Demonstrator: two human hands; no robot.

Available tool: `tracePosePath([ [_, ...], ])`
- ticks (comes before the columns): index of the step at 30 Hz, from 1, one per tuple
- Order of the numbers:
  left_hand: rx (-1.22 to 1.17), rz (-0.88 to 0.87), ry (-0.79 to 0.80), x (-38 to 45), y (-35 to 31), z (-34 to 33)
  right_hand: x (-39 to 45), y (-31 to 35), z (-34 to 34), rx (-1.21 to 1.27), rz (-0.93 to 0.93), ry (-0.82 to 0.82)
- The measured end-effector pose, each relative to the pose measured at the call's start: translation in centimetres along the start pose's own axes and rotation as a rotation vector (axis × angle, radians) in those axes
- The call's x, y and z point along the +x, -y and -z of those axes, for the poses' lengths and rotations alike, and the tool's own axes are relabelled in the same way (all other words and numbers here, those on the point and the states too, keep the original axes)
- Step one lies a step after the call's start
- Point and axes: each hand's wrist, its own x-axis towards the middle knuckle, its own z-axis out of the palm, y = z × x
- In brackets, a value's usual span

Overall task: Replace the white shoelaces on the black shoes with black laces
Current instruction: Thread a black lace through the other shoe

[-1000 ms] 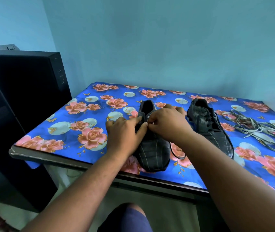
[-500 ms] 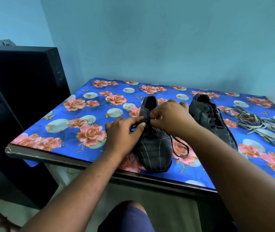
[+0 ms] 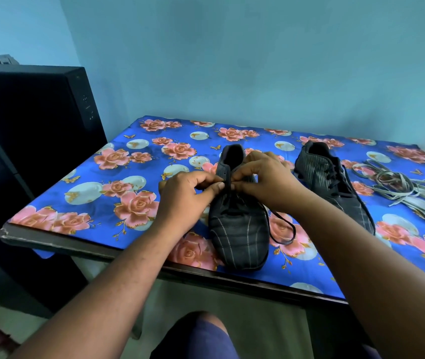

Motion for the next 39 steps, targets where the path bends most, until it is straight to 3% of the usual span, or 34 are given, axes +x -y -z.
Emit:
tracePosePath([
  [4,-0.034,0.018,0.017,0.1,0.4,-0.2,0.0,-1.3,0.5,0.193,0.071,0.024],
  [7,-0.13,0.097,0.035,0.1,0.7,-0.2,-0.3,-2.0,0.2,0.457,-0.011,-0.046],
  [10,-0.232,0.174,0.052,0.2,0.8,0.2,-0.3,-3.2,-0.6,0.373,-0.001,-0.038],
  [14,-0.253,0.217,0.078,0.3,1.8,1.4,-0.5,-4.8,-1.6,0.468,0.0,-0.077],
  [22,-0.303,0.462,-0.197,1.5,4.6,5.0,-0.7,-5.8,-2.5,0.628,0.0,-0.107],
  [27,-0.15,0.493,-0.347,2.9,6.1,7.8,-0.8,-5.5,-2.3,0.654,-0.005,-0.116],
  [31,0.064,0.438,-0.183,2.0,6.4,7.1,-0.8,-5.6,-2.3,0.666,-0.012,-0.121],
  [34,0.212,0.205,-0.018,1.3,4.9,4.6,-0.7,-6.0,-2.6,0.645,-0.004,-0.119],
  [36,0.217,0.054,0.089,1.0,4.1,3.0,-0.7,-6.0,-2.6,0.65,-0.004,-0.121],
  [39,0.161,0.002,0.165,0.9,3.3,1.2,-0.8,-6.0,-2.6,0.654,-0.011,-0.122],
])
